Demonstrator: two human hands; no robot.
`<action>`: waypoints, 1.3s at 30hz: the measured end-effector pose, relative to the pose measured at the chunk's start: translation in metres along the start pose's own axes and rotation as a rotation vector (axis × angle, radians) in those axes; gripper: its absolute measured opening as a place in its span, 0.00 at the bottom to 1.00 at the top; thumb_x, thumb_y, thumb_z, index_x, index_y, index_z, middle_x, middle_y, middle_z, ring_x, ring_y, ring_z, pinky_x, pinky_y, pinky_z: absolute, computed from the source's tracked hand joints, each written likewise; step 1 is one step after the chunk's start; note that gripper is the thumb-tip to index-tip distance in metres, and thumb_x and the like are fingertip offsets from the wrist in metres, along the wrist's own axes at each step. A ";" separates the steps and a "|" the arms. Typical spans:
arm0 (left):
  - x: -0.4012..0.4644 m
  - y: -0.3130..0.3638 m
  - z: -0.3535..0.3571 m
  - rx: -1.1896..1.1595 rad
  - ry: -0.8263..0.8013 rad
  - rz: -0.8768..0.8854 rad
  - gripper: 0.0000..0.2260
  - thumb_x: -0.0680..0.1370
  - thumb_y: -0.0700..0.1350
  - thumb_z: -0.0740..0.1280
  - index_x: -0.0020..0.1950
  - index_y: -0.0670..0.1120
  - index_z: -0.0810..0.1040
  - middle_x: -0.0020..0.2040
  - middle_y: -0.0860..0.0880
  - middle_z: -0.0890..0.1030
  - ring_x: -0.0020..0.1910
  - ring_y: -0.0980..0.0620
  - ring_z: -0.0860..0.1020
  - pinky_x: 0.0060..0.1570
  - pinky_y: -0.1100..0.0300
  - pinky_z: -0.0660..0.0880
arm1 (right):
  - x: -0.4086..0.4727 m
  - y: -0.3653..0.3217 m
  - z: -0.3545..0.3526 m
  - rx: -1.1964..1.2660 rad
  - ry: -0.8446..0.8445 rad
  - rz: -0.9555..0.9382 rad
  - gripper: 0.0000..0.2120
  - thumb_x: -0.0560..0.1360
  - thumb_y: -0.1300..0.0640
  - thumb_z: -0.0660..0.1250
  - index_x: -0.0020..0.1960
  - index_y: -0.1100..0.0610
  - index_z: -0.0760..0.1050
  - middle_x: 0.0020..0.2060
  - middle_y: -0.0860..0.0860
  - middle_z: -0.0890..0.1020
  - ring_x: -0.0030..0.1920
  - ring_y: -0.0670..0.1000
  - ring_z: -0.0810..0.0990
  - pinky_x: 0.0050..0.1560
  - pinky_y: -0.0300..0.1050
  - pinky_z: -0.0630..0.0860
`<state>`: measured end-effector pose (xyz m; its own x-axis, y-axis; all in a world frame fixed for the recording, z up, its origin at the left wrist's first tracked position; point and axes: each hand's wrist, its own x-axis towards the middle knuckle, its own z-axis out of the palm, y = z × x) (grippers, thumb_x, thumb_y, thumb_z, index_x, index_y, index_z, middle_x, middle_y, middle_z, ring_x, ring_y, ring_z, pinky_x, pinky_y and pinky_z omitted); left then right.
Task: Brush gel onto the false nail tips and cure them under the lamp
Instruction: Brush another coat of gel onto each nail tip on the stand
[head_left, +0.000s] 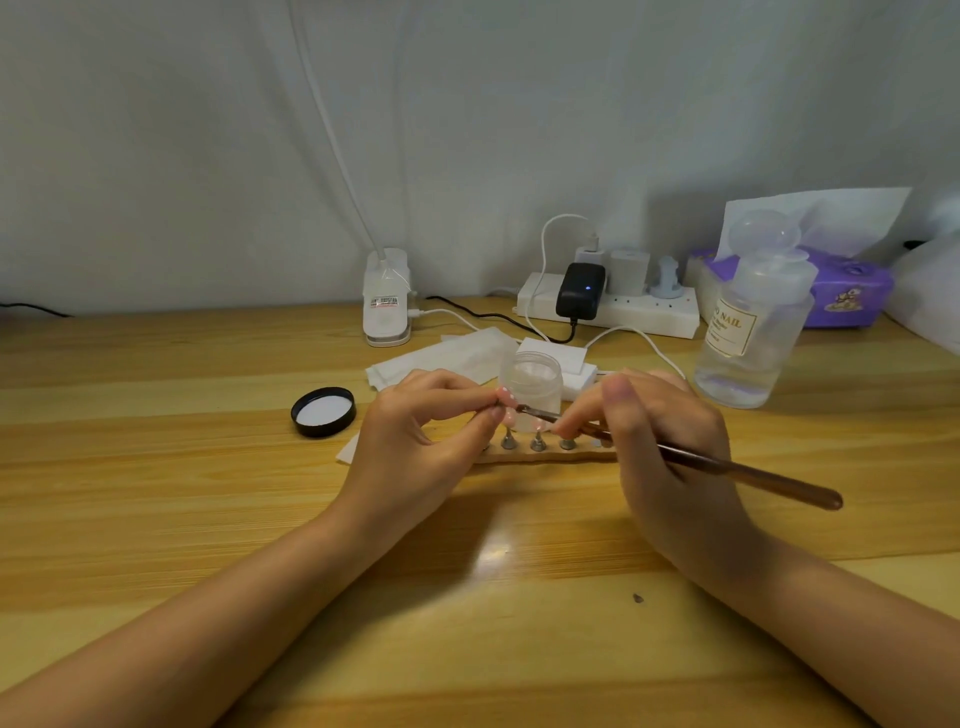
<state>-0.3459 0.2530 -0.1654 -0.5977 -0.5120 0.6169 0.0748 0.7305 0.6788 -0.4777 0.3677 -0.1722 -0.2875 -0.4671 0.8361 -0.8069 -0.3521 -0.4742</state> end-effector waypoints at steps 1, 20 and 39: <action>0.000 0.000 0.000 0.000 -0.003 -0.003 0.09 0.71 0.39 0.71 0.48 0.51 0.81 0.40 0.55 0.81 0.43 0.56 0.77 0.45 0.58 0.73 | 0.000 0.000 0.000 0.003 0.007 -0.003 0.21 0.79 0.55 0.51 0.35 0.55 0.78 0.33 0.39 0.78 0.38 0.39 0.77 0.46 0.49 0.70; -0.001 0.002 -0.001 -0.029 -0.012 -0.033 0.11 0.71 0.37 0.71 0.48 0.53 0.81 0.40 0.55 0.81 0.43 0.54 0.78 0.45 0.53 0.75 | 0.001 0.002 0.006 -0.071 -0.033 -0.085 0.24 0.80 0.49 0.50 0.38 0.57 0.80 0.33 0.45 0.80 0.37 0.45 0.76 0.42 0.52 0.70; 0.000 0.000 -0.001 -0.022 -0.013 -0.023 0.10 0.71 0.38 0.71 0.47 0.52 0.81 0.40 0.55 0.82 0.43 0.56 0.78 0.45 0.55 0.74 | 0.000 0.004 0.001 -0.043 0.009 -0.087 0.24 0.80 0.53 0.51 0.34 0.57 0.78 0.33 0.39 0.76 0.36 0.40 0.74 0.42 0.52 0.70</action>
<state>-0.3452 0.2532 -0.1651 -0.6096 -0.5227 0.5959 0.0781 0.7085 0.7014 -0.4804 0.3652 -0.1741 -0.2196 -0.4288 0.8763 -0.8505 -0.3558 -0.3872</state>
